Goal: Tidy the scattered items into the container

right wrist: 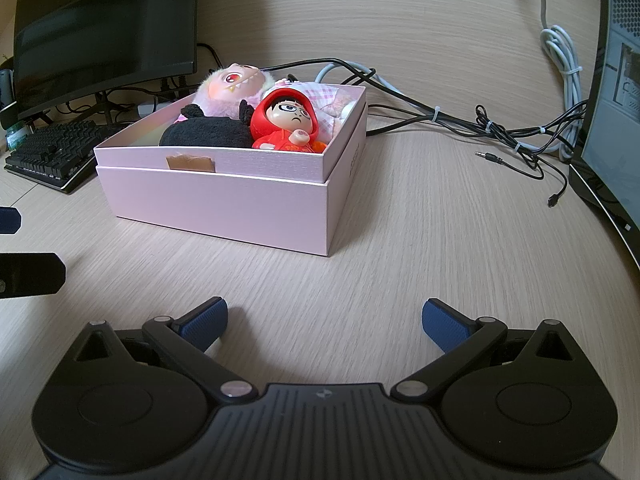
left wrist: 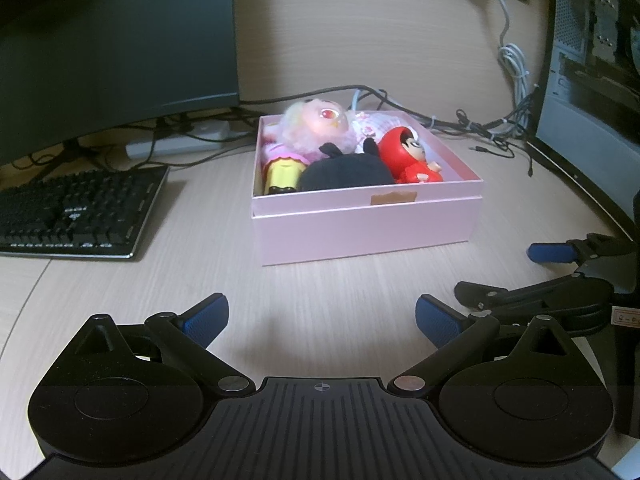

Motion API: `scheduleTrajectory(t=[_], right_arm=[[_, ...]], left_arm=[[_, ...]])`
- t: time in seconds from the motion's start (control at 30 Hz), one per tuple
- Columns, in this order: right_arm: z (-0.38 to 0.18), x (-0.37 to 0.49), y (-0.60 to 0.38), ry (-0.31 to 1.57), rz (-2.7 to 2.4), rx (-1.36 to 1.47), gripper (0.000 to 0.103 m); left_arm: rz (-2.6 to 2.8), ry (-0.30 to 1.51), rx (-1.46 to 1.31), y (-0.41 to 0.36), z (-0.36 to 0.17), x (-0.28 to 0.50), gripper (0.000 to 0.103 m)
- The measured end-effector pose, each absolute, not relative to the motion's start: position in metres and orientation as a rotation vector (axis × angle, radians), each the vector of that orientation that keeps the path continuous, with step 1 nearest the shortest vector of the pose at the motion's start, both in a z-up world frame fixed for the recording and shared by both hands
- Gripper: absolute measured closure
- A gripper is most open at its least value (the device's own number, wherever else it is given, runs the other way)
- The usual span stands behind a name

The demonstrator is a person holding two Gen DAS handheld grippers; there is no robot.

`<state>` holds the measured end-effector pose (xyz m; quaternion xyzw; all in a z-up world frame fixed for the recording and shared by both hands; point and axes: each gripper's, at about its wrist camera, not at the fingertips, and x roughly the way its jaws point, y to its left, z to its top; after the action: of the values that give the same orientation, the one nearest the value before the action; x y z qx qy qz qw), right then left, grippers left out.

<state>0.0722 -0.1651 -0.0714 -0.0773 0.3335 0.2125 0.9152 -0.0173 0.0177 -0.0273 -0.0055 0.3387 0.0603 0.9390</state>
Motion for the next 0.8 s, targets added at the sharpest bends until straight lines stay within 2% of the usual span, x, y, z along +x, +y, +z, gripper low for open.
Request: scheduleTrajectory(t=[0.8], right_arm=[[-0.0715, 0.0725, -0.1647, 0.686, 0.438, -0.159, 0.000]], left_arm=[[0.116, 0.690, -0.011, 0.0160, -0.0279, -0.0174, 0.001]])
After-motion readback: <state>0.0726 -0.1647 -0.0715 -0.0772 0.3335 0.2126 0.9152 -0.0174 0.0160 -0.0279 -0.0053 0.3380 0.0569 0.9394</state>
